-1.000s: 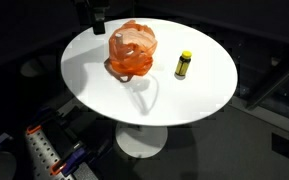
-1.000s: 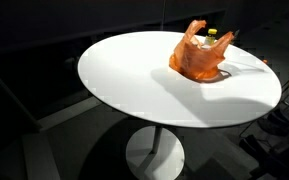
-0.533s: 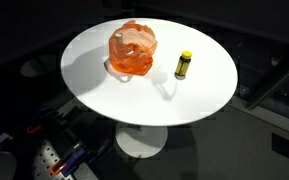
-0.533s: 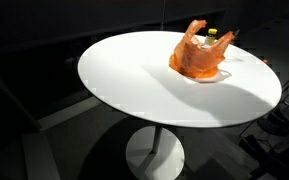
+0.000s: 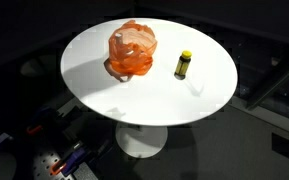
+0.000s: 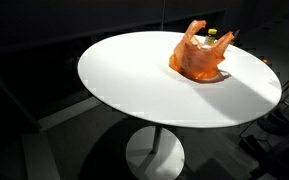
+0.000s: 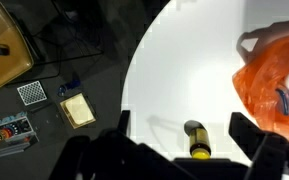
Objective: Pick up the brown medicine bottle with a yellow lid and put it in the orange plastic bag
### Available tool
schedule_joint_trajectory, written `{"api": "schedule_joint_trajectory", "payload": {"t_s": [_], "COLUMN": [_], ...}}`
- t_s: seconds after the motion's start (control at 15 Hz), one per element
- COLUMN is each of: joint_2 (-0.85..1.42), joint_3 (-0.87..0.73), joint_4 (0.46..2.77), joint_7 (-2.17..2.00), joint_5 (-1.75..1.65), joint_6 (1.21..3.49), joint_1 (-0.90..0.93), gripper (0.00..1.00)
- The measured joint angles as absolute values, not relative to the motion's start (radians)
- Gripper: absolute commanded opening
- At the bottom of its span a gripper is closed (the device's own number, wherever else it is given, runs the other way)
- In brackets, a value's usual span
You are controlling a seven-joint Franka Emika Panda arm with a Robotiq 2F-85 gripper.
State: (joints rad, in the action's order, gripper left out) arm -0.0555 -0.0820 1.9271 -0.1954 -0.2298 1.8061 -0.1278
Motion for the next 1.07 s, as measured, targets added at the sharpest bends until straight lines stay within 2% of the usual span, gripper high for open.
{"api": "schedule_joint_trajectory", "payload": {"t_s": [0.53,1.07], "joint_2": [0.1,0.119], "joint_3": [-0.129,-0.133], "joint_4": [1.778,1.765], "joint_7": [-0.103,-0.087], "joint_5": [-0.141,-0.125], "joint_6": [1.921,1.927], "joint_1": [-0.135,-0.135], "gripper": [1.0,1.0]}}
